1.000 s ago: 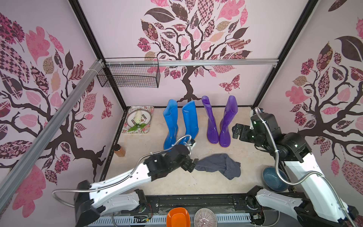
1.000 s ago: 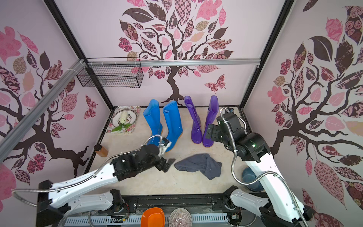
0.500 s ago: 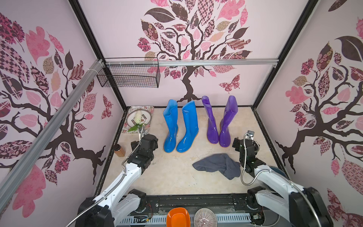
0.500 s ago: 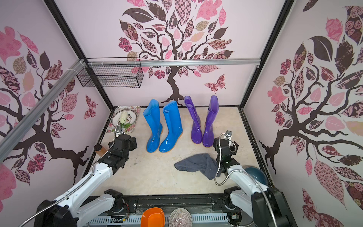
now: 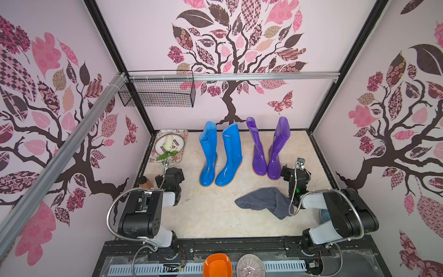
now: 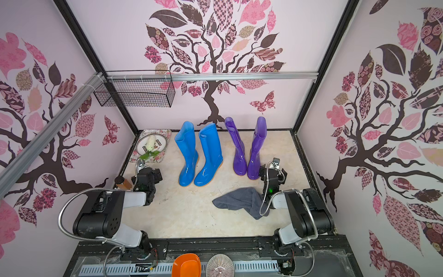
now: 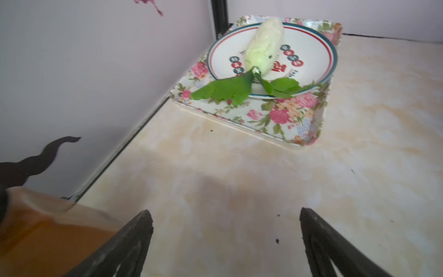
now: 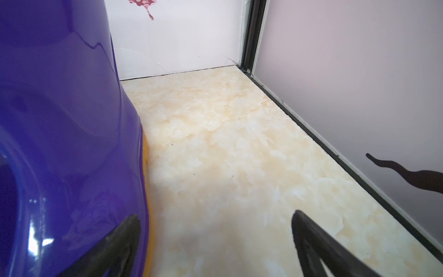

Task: Wipe the rubber boots with a cloth
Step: Reset both arms

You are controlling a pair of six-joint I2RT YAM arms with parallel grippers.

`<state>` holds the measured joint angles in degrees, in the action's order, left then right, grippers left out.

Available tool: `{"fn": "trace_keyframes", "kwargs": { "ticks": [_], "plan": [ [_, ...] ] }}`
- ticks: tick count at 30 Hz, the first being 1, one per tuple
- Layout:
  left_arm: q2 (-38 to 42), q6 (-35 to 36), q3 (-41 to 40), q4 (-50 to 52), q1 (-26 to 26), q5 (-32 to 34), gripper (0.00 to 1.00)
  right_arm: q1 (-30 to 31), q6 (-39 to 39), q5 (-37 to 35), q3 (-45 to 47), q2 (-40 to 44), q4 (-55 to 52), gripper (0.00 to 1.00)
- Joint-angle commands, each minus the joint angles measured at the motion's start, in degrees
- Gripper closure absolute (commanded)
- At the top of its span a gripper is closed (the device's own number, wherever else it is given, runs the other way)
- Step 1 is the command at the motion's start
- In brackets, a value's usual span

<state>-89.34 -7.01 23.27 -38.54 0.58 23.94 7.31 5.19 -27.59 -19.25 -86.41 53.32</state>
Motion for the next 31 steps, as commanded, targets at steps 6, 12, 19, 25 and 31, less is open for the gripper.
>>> {"fn": "trace_keyframes", "kwargs": {
  "ticks": [6, 12, 19, 25, 31],
  "plan": [
    [-0.66, 2.91, -2.01, -13.84, 0.74, -5.23, 0.02, -1.86, -0.84, 7.70, 2.57, -1.99, 10.93, 0.00],
    [-1.47, 3.29, -2.81, -17.43, 0.48, -5.89, 0.02, -1.90, -0.97, 7.73, 3.27, -2.21, 12.36, 0.00],
    [-1.40, 3.23, -2.70, -17.22, 0.44, -5.84, 0.02, -1.94, -0.97, 7.64, 3.24, -2.16, 12.17, 0.00],
    [-1.58, 3.39, -2.60, -17.09, 0.47, -5.92, 0.02, -1.95, -0.97, 7.64, 3.20, -2.25, 12.25, 0.00],
    [-1.48, 3.86, -2.99, -17.57, 0.78, -6.19, 0.02, -1.95, -0.89, 7.73, 3.10, -2.26, 12.33, 0.00]
  ]
}}
